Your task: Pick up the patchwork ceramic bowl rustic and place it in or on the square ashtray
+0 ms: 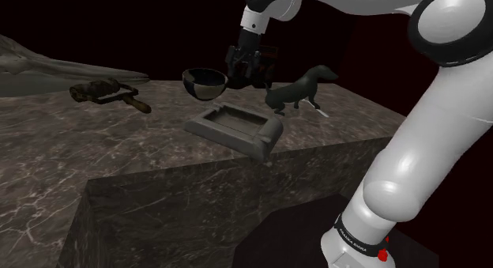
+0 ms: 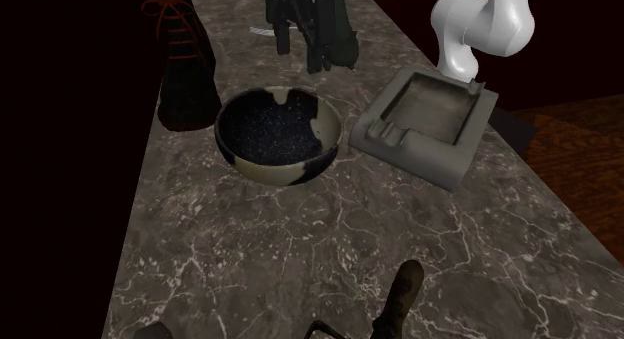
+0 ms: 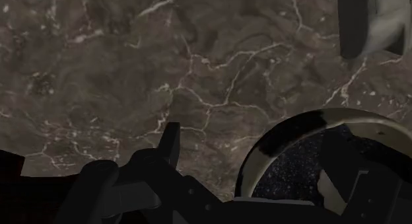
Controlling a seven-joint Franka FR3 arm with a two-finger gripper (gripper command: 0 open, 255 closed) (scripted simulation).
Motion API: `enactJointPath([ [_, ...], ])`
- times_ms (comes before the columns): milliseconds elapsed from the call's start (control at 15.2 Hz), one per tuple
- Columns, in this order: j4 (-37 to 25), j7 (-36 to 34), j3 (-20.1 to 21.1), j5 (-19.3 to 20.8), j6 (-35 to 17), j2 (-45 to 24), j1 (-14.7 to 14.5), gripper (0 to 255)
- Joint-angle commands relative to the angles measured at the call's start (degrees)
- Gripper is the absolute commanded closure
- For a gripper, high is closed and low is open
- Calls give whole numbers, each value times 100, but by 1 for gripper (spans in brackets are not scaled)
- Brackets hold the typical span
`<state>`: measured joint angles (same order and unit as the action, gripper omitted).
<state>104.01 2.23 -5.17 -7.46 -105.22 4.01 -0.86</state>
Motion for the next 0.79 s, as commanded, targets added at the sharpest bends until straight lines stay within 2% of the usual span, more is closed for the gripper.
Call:
enactJointPath([
  [0, -568, -12, -3, -107, 64, -494, -9, 0],
  [264, -1664, 8, -23, -301, 275, -1363, 37, 0],
  [726, -1190, 29, 9, -317, -244, -1404, -6, 0],
])
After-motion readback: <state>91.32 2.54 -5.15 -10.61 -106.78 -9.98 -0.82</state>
